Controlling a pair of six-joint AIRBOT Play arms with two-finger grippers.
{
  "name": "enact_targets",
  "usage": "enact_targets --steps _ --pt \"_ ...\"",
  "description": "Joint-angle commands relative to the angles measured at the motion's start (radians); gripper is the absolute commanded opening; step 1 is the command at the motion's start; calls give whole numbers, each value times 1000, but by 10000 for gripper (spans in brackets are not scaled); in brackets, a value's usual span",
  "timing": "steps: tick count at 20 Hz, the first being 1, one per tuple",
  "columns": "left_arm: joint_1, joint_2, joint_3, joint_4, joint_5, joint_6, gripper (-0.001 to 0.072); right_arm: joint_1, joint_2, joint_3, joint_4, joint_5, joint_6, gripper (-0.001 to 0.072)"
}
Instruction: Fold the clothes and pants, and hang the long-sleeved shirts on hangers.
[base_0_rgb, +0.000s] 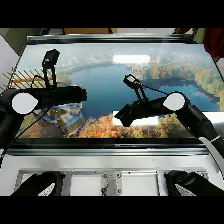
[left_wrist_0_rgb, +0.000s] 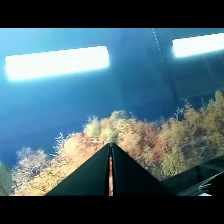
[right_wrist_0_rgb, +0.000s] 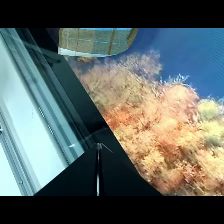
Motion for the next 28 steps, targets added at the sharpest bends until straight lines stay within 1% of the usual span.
enact_targets --steps 1,8,11,12,13,14,15,16,17,18,20,22,24,26,28 --pt "1 -1 0 0 0 0 14 1 -1 0 0 0 0 27" --pt "1 -1 0 0 2 -1 14 1 -1 0 0 0 0 27" --pt "1 -1 0 2 29 0 15 1 -1 0 0 0 0 27" --pt "2 -1 0 26 49 3 47 1 -1 0 0 1 0 27" --pt "2 -1 0 97 61 11 414 1 -1 0 0 0 0 27" --pt "4 -3 0 203 56 -3 720 1 -1 0 0 0 0 27" --pt "19 -13 0 306 29 -42 692 1 -1 0 0 0 0 27" --pt "49 -36 -1 382 -15 -83 696 1 -1 0 0 0 0 27" --pt "90 -65 -1 408 -58 -107 697 1 -1 0 0 0 1 27" --pt "148 -106 -1 396 -97 -110 697 1 -1 0 0 0 0 26" --pt "256 -196 -8 327 -117 -110 698 1 -1 0 0 0 0 27" --pt "351 -267 -64 240 -36 -110 698 1 -1 0 0 0 0 26" --pt "435 -337 -149 115 67 -110 698 1 -1 0 0 0 0 27" --pt "478 -404 -205 3 136 -108 697 1 -1 0 0 0 1 27" --pt "477 -463 -221 -35 154 -106 698 1 -1 0 0 0 0 26"
